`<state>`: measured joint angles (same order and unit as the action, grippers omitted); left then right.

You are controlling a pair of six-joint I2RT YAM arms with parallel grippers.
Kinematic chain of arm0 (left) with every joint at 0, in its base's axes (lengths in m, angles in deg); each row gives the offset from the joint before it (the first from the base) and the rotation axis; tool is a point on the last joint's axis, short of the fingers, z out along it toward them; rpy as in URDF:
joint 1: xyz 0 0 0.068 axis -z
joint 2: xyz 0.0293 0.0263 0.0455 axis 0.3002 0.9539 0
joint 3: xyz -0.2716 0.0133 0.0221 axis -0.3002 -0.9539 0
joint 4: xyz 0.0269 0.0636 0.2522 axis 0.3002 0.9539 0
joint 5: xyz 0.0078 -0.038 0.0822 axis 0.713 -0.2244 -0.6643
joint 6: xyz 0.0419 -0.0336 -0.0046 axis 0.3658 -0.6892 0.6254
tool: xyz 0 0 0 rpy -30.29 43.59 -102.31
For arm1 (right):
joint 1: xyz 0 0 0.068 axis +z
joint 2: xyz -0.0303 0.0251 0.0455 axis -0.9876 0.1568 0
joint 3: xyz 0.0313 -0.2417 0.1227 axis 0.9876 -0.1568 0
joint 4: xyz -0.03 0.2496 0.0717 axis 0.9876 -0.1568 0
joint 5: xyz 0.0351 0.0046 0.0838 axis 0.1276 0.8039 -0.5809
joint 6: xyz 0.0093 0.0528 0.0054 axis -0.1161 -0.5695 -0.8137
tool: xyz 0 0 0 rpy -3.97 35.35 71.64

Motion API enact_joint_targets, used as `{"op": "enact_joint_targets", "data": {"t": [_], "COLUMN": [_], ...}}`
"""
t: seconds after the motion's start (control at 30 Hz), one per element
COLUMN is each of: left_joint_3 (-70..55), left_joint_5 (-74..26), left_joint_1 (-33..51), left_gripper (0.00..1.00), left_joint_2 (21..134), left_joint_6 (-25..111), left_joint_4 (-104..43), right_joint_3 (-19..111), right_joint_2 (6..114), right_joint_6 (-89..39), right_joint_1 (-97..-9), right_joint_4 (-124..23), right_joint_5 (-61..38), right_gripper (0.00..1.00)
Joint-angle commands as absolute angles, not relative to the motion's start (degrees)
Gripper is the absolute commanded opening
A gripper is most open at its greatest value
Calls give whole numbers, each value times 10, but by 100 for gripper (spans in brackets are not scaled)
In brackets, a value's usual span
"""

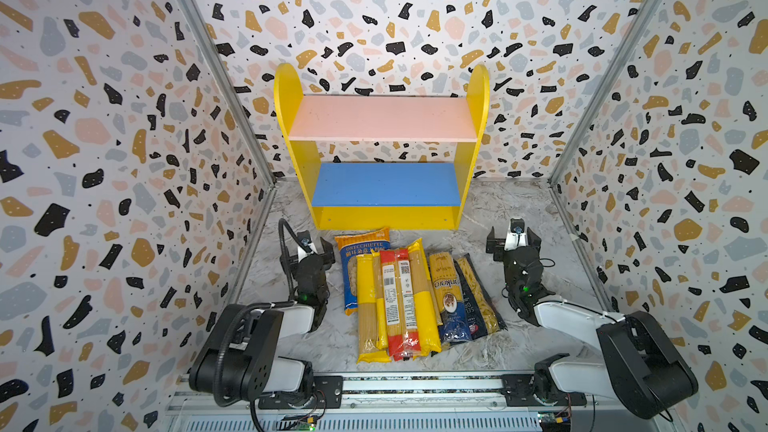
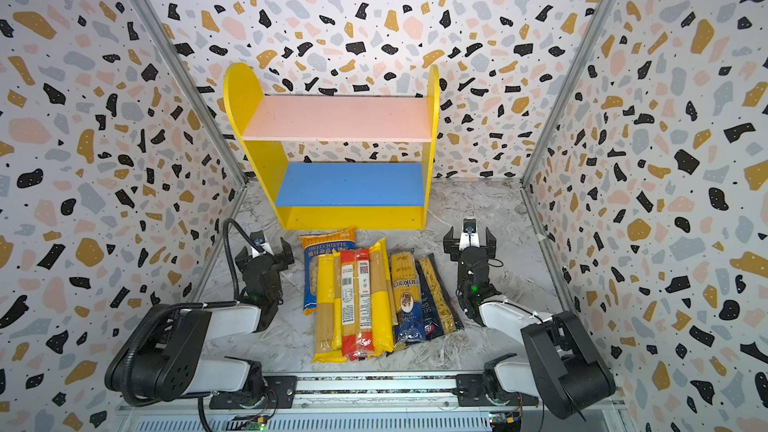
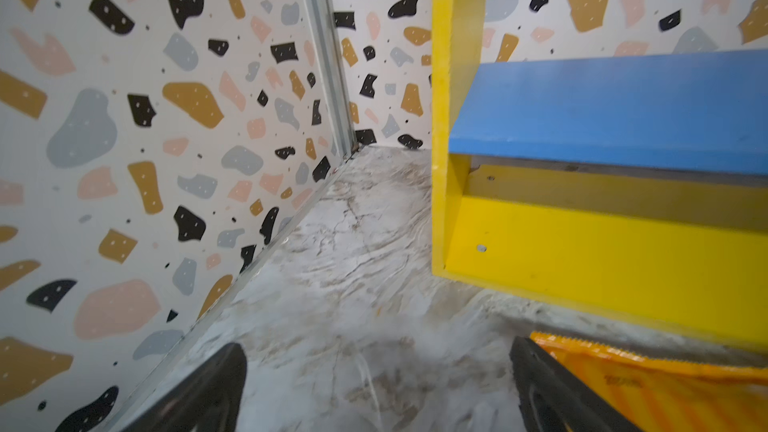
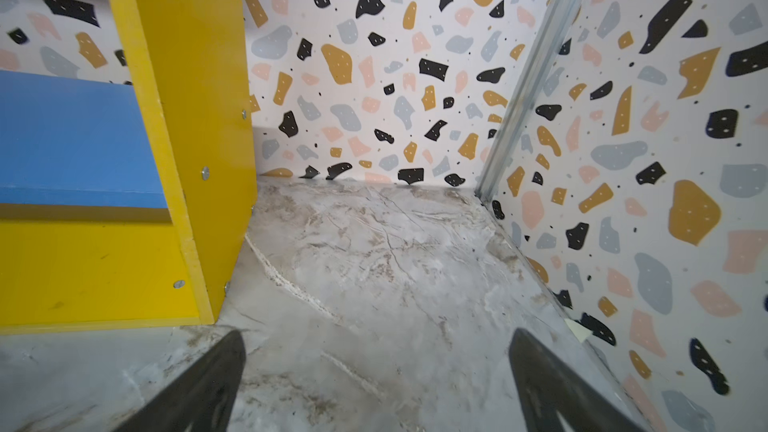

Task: Place and organize the pasta boxes and bags onto the shelf
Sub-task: 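Reach the right gripper over the ankara pack while the left arm advances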

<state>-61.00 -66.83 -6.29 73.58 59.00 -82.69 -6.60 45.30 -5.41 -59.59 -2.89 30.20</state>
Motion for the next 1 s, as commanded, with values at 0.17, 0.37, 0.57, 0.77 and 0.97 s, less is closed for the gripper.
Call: {"op": "enact_joint_targets", "data": {"t": [0.17,0.37,0.57,0.77,0.97], "left_joint_3": [-620,-596,-485,-393,-355], "left_joint_5": [-724,-814,-952,-892,-778], "left_joint_1": [-49,16,149,223,226], "left_gripper": [99,99,100,100,100], "left_joint_2": [696,619,646,597,551], "left_joint_6": [591,551,540,477,368], "left_joint_4": [-798,-760,-623,-436,-267], "right_joint_3": [-43,57,226,238,219], "right_joint_2": [411,395,437,422,368], "right_joint_6": [-99,-229,-325,-324,-329], "right_joint_1": [-607,-565,-524,-499,-453], "right_joint_4": [-152,-331,-627,-688,-734], "right_joint_5": [318,396,366,228,177], "right_gripper": [99,99,99,99,98]}}
